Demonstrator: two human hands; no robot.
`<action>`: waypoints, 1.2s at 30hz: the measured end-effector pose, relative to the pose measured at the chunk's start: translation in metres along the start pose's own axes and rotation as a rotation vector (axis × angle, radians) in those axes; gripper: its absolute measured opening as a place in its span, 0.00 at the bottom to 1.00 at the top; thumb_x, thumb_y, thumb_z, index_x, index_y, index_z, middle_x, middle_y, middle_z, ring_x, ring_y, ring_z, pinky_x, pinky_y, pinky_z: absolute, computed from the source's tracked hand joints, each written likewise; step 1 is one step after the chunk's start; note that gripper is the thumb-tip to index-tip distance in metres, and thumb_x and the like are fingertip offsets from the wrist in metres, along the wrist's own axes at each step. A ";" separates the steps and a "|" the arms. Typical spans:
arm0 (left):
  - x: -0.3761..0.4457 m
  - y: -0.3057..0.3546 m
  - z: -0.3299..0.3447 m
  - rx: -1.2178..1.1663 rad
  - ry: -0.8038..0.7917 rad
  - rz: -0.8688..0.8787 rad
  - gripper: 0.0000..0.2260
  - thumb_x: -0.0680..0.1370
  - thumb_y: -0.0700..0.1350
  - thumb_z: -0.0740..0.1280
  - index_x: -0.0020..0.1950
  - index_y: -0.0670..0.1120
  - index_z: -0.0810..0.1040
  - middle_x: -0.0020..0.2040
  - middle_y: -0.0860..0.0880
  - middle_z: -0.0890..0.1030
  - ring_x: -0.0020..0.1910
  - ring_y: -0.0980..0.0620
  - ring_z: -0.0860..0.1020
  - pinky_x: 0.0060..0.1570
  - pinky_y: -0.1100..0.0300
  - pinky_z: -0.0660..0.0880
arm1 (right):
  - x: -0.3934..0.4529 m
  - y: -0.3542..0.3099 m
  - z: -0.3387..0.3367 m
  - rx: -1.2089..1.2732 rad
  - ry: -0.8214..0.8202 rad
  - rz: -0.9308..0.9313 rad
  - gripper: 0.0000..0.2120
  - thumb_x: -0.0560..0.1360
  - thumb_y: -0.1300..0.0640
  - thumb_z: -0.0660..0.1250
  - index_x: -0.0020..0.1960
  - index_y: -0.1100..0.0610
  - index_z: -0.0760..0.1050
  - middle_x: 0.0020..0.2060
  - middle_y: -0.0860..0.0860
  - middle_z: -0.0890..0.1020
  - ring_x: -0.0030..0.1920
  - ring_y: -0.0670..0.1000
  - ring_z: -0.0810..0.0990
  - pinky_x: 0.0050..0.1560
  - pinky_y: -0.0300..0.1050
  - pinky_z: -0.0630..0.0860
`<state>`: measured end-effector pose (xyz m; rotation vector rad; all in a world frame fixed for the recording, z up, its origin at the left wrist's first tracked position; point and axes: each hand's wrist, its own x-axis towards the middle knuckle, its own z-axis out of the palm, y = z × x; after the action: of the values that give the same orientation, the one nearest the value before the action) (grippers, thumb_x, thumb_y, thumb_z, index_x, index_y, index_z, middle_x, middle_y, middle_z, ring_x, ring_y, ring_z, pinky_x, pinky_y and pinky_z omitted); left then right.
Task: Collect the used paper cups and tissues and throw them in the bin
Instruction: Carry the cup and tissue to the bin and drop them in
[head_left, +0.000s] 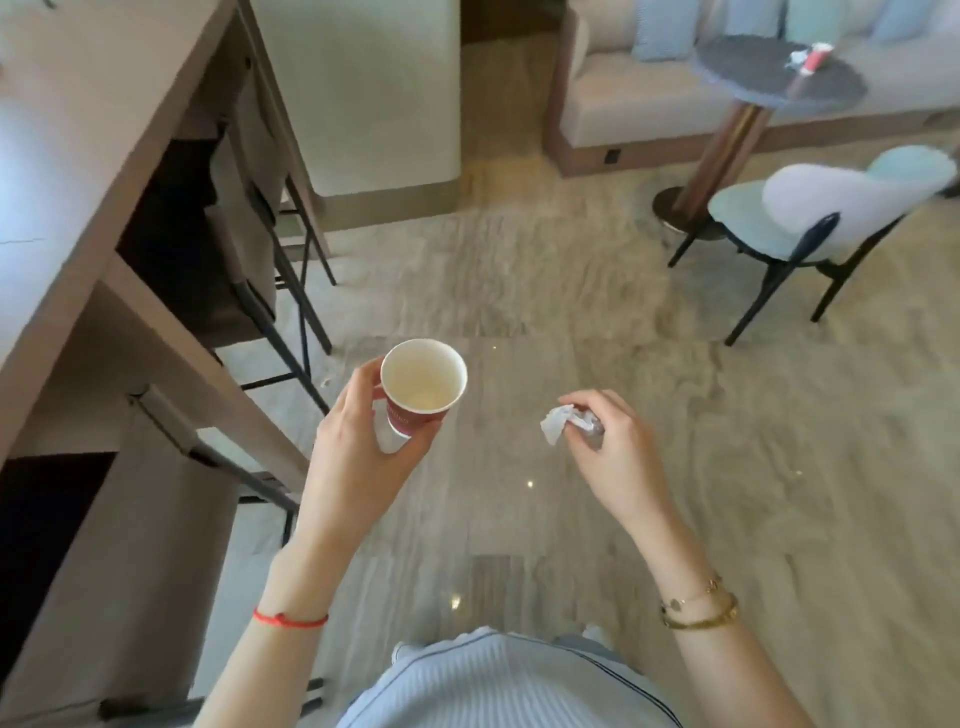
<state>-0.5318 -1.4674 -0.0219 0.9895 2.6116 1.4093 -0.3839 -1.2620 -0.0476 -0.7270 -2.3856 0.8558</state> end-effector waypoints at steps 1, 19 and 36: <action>0.003 0.011 0.017 -0.020 -0.032 0.020 0.27 0.69 0.54 0.76 0.64 0.54 0.69 0.55 0.61 0.76 0.52 0.64 0.74 0.51 0.61 0.75 | -0.005 0.013 -0.015 -0.011 0.031 0.029 0.11 0.71 0.67 0.67 0.50 0.56 0.79 0.44 0.48 0.80 0.45 0.49 0.78 0.46 0.39 0.72; -0.004 0.254 0.344 -0.216 -0.516 0.324 0.27 0.68 0.52 0.77 0.63 0.51 0.71 0.54 0.57 0.78 0.51 0.60 0.78 0.50 0.76 0.70 | -0.102 0.251 -0.299 -0.189 0.395 0.502 0.12 0.71 0.67 0.68 0.53 0.57 0.79 0.46 0.51 0.82 0.47 0.52 0.79 0.49 0.39 0.72; 0.129 0.430 0.647 -0.265 -0.783 0.545 0.29 0.67 0.54 0.77 0.64 0.52 0.70 0.53 0.62 0.77 0.48 0.66 0.76 0.43 0.79 0.68 | -0.002 0.472 -0.466 -0.261 0.644 0.765 0.10 0.73 0.65 0.68 0.53 0.57 0.80 0.48 0.51 0.81 0.46 0.49 0.77 0.45 0.24 0.65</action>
<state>-0.2193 -0.7455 -0.0457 1.8188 1.6188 1.0533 0.0463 -0.7576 -0.0551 -1.7720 -1.6317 0.4515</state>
